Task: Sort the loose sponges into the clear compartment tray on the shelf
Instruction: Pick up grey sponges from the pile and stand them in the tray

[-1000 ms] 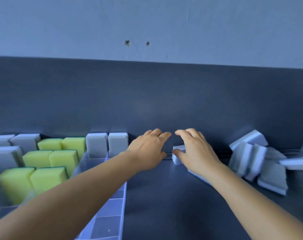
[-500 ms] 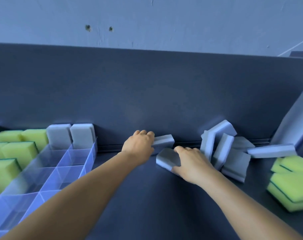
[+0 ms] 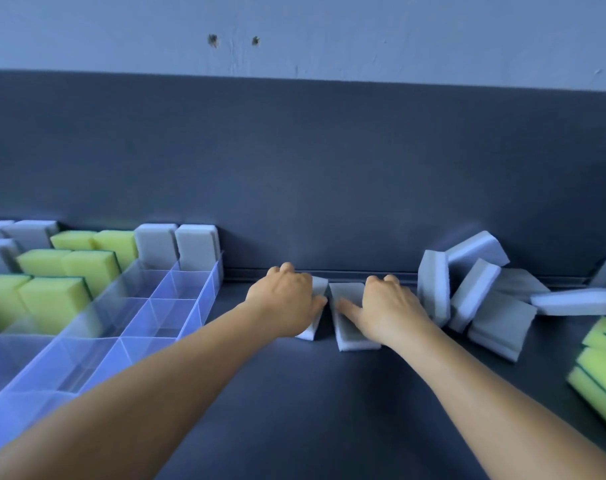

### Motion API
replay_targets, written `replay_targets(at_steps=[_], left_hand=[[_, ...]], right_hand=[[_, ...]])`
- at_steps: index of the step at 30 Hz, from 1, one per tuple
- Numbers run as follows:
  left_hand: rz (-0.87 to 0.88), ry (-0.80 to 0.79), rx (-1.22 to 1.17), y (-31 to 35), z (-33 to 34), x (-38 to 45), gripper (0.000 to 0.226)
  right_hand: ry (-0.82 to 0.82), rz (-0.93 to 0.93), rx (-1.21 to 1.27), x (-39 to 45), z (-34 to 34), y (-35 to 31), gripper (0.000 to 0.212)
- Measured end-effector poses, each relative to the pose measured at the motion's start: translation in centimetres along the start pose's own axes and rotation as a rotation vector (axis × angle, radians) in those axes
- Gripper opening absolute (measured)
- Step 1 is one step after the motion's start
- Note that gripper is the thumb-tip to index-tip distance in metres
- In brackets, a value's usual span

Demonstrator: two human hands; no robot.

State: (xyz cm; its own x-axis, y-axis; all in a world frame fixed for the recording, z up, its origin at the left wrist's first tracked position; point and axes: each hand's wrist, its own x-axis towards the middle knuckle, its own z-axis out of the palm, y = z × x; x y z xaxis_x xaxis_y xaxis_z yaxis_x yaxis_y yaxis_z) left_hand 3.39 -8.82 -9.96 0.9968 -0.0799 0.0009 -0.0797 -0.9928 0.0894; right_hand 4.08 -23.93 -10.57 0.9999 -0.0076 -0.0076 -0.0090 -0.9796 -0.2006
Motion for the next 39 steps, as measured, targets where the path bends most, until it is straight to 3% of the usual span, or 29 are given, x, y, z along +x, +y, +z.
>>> replay_targets(at_steps=[4, 8, 15, 19, 23, 26, 30, 39], left_hand=[[-0.120, -0.076, -0.162, -1.0, 0.4, 0.2, 0.041], [-0.139, -0.085, -0.361, -0.9, 0.1, 0.3, 0.057], [-0.093, 0.063, -0.556, -2.7, -2.7, 0.0, 0.097], [-0.024, 0.223, -0.542, -4.8, -4.8, -0.6, 0.083], [0.035, 0.349, -0.533, -7.9, -6.8, -1.1, 0.056], [0.038, 0.415, -0.530, -10.6, -8.1, -1.5, 0.046], [0.004, 0.426, -0.462, -14.5, -9.5, -2.5, 0.055], [-0.066, 0.355, -0.467, -21.6, -9.8, -4.0, 0.038]], right_hand=[[-0.095, 0.018, 0.028, -0.1, -0.3, -0.3, 0.057], [-0.102, 0.051, 0.241, 0.3, -0.4, -0.3, 0.050], [-0.014, -0.098, 0.619, 0.2, -2.0, -1.2, 0.075], [0.095, -0.229, 0.655, 0.4, -3.1, -3.1, 0.070], [0.185, -0.286, 0.804, 0.6, -4.2, -5.9, 0.037], [0.193, -0.335, 0.810, 0.9, -4.8, -8.3, 0.026], [0.187, -0.418, 0.771, 1.1, -4.8, -11.7, 0.035], [0.120, -0.502, 0.784, 1.4, -3.0, -17.6, 0.029]])
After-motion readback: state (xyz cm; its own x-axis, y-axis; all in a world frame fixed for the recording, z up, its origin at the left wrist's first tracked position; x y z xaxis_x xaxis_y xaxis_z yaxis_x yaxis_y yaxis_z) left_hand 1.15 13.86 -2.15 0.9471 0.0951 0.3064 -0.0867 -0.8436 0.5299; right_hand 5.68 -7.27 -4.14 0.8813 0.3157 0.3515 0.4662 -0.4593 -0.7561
